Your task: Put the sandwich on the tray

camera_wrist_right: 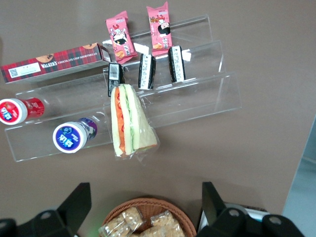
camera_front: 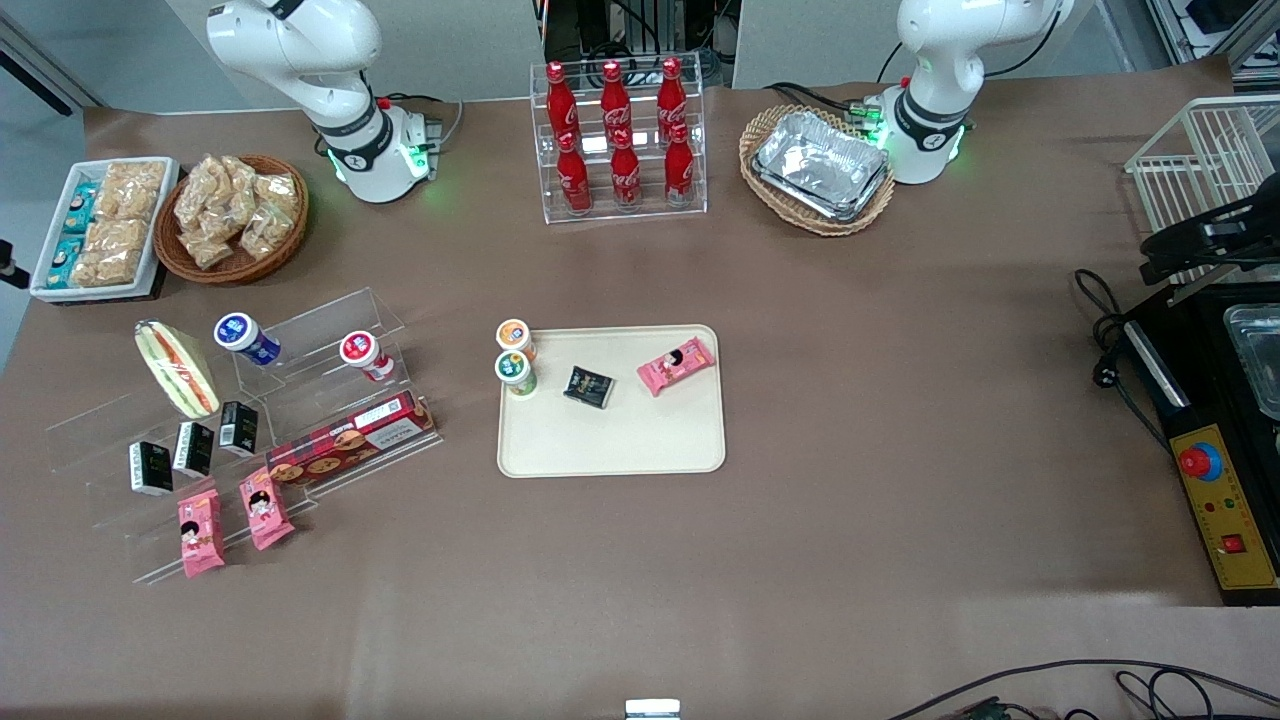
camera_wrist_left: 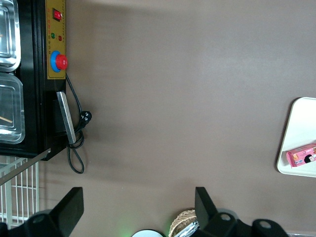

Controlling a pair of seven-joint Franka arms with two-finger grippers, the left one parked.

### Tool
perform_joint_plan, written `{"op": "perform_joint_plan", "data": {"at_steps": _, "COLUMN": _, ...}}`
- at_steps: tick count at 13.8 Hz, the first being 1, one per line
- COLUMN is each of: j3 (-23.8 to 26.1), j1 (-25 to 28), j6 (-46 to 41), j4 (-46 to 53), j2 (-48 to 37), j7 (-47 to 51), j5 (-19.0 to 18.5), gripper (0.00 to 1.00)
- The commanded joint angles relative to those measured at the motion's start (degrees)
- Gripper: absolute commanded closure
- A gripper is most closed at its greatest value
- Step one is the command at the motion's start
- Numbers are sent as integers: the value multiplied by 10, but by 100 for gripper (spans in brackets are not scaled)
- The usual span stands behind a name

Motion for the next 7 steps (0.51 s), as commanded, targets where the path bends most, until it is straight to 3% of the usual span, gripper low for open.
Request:
{"op": "perform_joint_plan", "data": {"at_steps": 1, "j3": 3, "j1": 0, "j6": 54, "j4": -70, "j2": -29, "j7": -39, "j5": 3, "gripper": 0}}
{"op": "perform_joint_plan", "data": {"at_steps": 7, "j3": 4, "j1": 3, "j6": 123, "j4": -177, "j2": -84, "j7": -134, "j5": 6, "gripper": 0}}
